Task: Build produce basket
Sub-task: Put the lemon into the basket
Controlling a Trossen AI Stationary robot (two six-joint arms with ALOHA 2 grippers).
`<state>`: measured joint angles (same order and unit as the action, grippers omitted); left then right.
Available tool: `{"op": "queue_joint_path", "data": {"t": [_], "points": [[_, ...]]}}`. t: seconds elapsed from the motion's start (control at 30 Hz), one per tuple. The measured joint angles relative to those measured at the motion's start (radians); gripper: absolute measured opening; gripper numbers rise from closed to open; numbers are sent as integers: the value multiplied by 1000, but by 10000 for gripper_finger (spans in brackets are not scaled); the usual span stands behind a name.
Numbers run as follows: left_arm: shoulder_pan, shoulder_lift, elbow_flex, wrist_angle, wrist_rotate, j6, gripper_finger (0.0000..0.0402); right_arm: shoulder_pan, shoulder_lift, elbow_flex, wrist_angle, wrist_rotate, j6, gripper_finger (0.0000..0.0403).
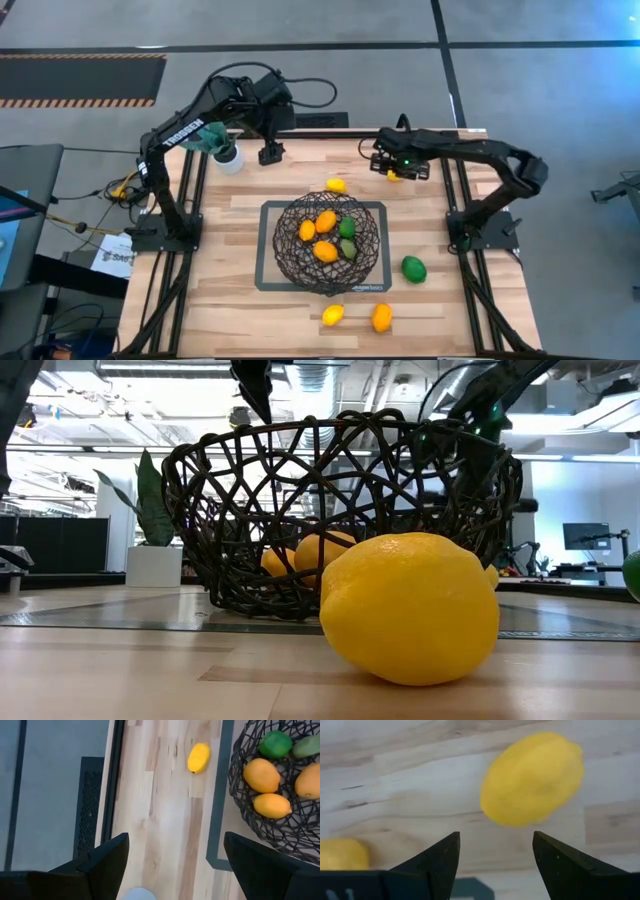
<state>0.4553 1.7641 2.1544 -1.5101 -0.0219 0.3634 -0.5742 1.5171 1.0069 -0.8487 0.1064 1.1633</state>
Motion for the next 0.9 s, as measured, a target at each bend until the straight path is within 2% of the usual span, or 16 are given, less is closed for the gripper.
{"op": "queue_joint_path", "data": {"t": [0.17, 0.37, 0.47, 0.9], "points": [[0, 0, 0, 9, 0, 0, 311, -15, -50, 0, -46, 19, 13, 270], [0, 0, 0, 9, 0, 16, 311, -31, -59, 0, -99, -82, -81, 270], [0, 0, 0, 9, -1, 16, 311, -25, -58, 0, -101, -91, -151, 270], [0, 0, 0, 9, -2, -25, 311, -62, -57, 0, -183, -105, -923, 270]]}}
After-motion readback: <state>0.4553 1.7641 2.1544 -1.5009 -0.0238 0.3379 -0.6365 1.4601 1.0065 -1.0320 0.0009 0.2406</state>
